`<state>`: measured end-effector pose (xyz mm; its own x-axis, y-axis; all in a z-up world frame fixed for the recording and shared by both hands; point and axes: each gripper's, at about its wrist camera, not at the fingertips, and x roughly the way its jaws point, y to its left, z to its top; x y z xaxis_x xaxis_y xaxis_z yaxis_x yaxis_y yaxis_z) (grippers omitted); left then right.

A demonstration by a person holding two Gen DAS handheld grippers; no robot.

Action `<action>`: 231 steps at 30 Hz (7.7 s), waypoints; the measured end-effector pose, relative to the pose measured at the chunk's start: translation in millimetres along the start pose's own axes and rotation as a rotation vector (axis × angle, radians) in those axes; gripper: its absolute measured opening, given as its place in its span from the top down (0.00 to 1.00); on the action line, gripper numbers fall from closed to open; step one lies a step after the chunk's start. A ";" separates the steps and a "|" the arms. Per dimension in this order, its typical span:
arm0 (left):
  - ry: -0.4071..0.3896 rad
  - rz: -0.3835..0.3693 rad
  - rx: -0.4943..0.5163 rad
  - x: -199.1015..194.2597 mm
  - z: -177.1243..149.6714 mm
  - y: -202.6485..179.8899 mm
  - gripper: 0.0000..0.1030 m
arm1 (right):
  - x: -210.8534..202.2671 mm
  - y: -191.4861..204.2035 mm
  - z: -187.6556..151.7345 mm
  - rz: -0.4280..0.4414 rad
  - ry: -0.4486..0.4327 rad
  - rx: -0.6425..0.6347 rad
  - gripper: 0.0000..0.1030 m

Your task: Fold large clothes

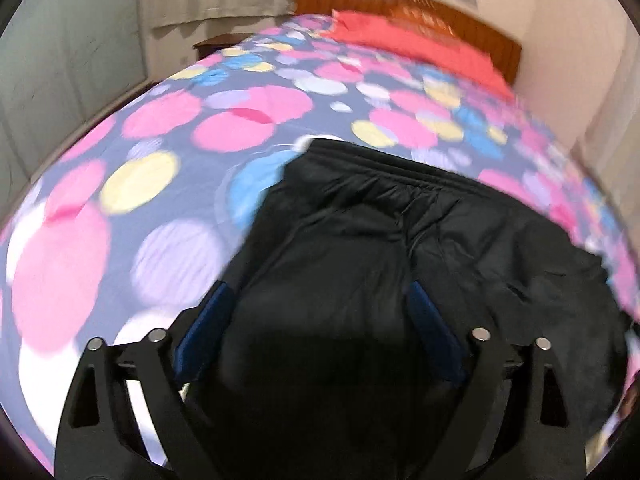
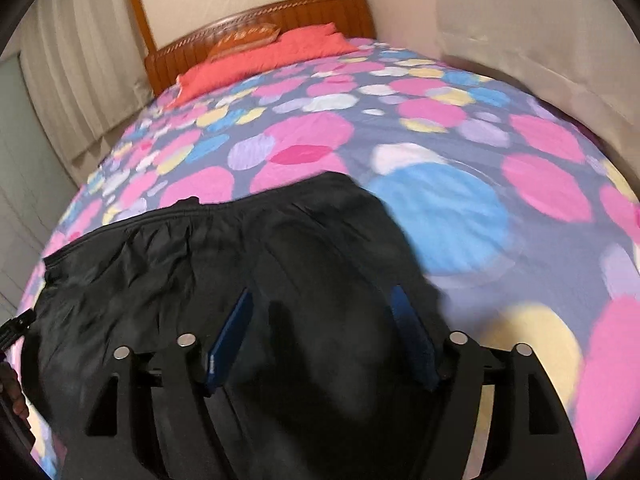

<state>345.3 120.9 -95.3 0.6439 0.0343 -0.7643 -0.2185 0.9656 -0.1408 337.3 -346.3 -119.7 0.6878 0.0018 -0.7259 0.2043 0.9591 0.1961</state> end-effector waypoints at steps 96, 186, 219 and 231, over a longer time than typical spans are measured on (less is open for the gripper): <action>0.283 -0.374 -0.057 -93.8 -146.6 128.9 0.22 | -117.4 151.0 -191.0 0.023 0.096 -0.264 0.44; 0.237 -0.397 0.425 -150.1 -243.1 -291.1 0.84 | -169.3 -113.0 -188.7 -0.147 0.018 0.037 0.36; -0.073 -0.379 0.312 -262.4 -204.1 -204.9 0.36 | -215.8 -85.7 -179.0 -0.200 -0.069 -0.033 0.36; -0.075 -0.243 0.130 -231.6 -181.3 -94.9 0.33 | -228.7 -26.7 -161.6 -0.171 -0.116 -0.118 0.36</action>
<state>83.9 -25.4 -19.0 0.7193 -0.1876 -0.6689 0.0410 0.9726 -0.2288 62.0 -326.6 -65.4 0.7270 -0.1891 -0.6601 0.2462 0.9692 -0.0065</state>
